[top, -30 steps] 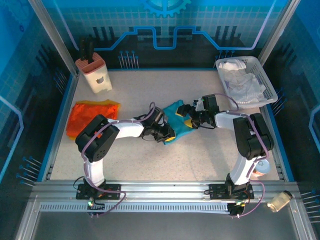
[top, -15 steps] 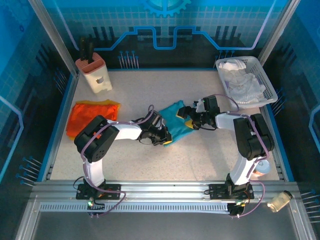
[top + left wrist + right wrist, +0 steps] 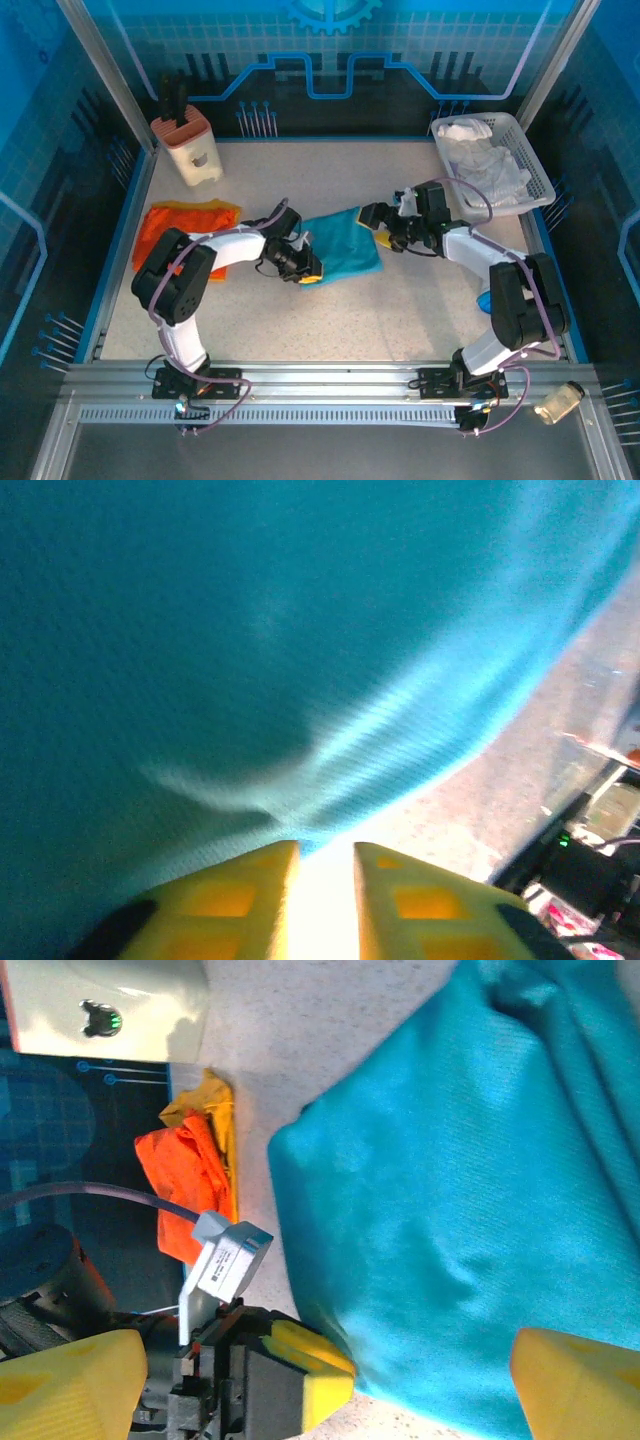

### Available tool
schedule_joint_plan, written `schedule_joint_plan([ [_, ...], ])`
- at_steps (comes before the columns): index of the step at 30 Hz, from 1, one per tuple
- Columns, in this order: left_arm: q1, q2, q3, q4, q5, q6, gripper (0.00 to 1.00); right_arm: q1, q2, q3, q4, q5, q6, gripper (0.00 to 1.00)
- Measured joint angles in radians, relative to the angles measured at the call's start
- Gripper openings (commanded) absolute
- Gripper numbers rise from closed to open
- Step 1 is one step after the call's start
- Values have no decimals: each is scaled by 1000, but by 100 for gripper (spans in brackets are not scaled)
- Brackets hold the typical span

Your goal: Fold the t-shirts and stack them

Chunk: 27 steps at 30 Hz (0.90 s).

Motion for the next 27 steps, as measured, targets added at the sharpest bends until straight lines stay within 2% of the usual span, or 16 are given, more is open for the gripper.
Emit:
schedule_joint_plan([
  [8, 71, -33, 139, -1, 31, -21, 27, 87, 100, 140, 46, 9, 19, 95],
  [14, 115, 127, 259, 69, 35, -67, 26, 110, 288, 213, 213, 11, 65, 94],
  [17, 124, 209, 298, 89, 34, -74, 26, 110, 388, 247, 275, 11, 81, 98],
  [27, 169, 315, 324, 97, 31, -72, 26, 83, 503, 323, 259, 53, 76, 100],
])
